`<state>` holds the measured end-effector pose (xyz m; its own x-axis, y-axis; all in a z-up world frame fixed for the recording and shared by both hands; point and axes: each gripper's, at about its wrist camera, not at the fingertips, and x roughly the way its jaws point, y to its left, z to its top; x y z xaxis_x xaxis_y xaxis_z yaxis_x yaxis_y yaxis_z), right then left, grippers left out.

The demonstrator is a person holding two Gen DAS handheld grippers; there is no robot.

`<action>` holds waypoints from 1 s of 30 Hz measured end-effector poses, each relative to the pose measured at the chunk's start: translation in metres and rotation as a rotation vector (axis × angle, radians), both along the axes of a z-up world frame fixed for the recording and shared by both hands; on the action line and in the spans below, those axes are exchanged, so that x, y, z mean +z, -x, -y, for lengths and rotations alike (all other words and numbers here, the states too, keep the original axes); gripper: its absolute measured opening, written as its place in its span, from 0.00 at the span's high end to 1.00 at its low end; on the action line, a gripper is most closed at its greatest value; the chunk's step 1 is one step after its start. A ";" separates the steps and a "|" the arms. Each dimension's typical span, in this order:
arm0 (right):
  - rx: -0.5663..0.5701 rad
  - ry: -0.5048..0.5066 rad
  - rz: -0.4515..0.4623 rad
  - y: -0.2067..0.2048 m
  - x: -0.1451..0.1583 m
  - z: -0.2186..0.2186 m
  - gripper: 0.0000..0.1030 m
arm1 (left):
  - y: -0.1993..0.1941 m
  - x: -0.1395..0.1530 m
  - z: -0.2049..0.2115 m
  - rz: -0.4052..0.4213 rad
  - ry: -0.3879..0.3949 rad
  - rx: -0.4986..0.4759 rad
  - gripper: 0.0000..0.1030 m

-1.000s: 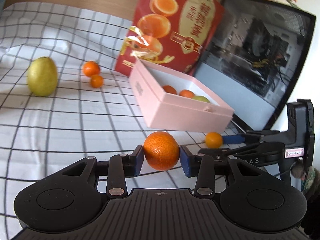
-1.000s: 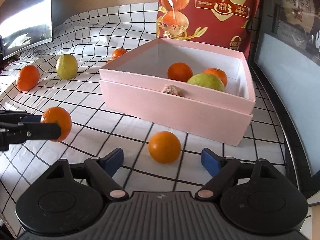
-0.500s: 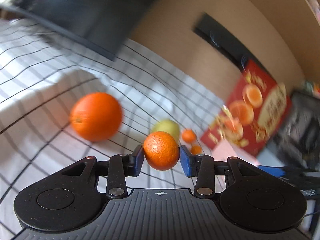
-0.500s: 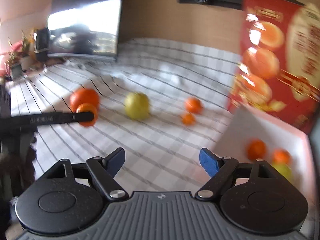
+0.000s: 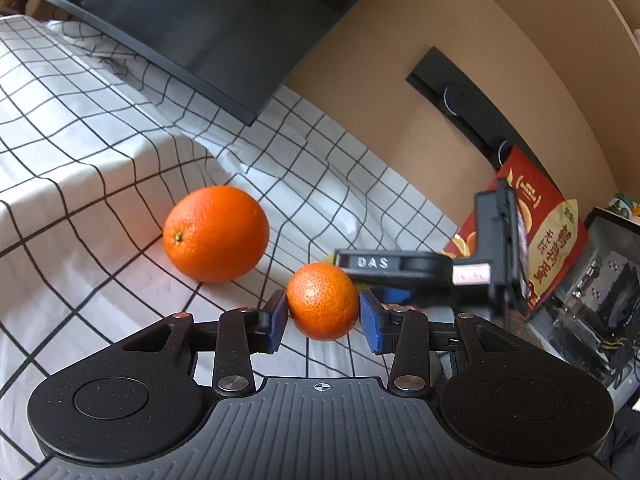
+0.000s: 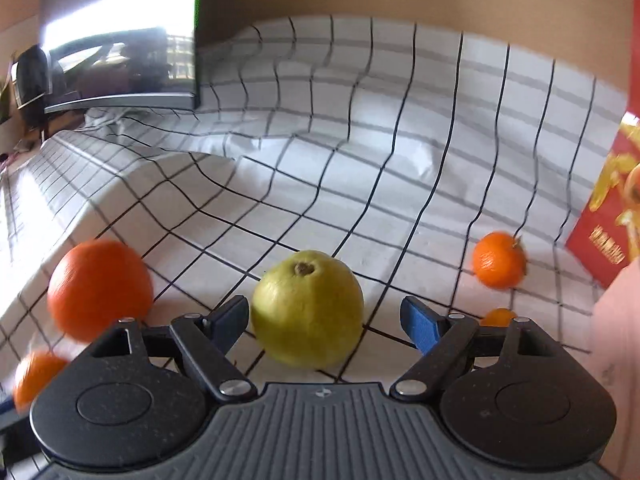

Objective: Organize fruits
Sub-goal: 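Close the right tool on the green pear on the table, then carry the tangerine and pear over the box and open both tools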

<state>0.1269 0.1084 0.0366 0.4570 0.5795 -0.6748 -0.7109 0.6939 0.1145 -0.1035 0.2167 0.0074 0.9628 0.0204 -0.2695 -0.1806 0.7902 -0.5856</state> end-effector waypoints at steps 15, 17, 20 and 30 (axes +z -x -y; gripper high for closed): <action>0.125 0.009 -0.108 0.064 0.019 0.090 0.42 | -0.011 0.001 0.012 -0.066 -0.027 -0.079 0.58; 0.127 -0.008 -0.102 0.079 0.024 0.130 0.42 | -0.016 0.001 0.022 -0.089 -0.051 -0.126 0.58; 0.076 -0.014 -0.073 0.094 0.027 0.185 0.42 | -0.018 0.002 0.042 -0.078 -0.043 -0.202 0.58; -0.186 -0.027 -0.071 0.098 0.025 0.314 0.42 | -0.062 0.051 0.158 -0.123 -0.157 -0.669 0.58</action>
